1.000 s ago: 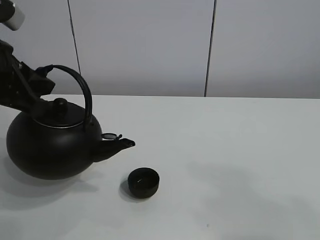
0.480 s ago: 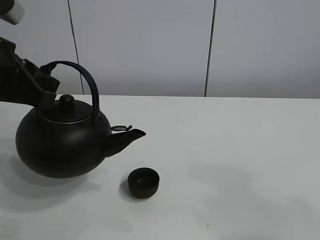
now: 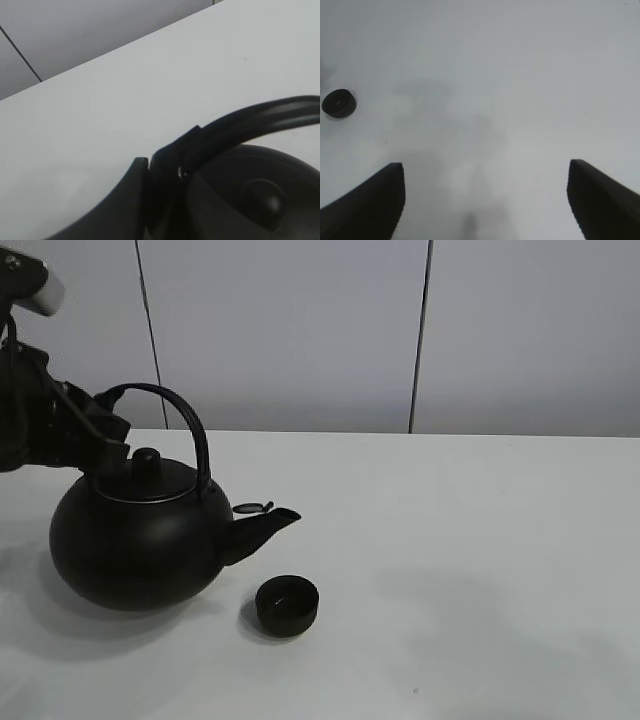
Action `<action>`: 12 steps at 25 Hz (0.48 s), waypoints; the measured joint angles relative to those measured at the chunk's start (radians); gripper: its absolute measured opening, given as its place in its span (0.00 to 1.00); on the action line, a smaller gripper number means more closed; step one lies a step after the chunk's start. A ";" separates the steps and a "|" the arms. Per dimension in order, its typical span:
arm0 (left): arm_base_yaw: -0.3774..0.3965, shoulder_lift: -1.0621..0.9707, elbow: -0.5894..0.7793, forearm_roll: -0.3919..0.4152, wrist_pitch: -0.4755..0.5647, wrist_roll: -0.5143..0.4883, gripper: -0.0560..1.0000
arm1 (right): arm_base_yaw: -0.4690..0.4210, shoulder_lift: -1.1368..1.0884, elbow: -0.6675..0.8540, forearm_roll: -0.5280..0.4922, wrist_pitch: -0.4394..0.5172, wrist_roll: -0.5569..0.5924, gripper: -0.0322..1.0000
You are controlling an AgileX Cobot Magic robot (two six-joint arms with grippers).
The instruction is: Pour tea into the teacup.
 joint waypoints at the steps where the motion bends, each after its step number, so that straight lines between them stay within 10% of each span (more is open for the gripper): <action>1: 0.000 0.015 0.000 0.006 -0.014 0.006 0.16 | 0.000 0.000 0.000 0.000 0.000 0.000 0.62; 12: 0.000 0.033 0.000 0.015 -0.108 0.036 0.16 | 0.000 0.000 0.000 0.000 0.000 0.000 0.62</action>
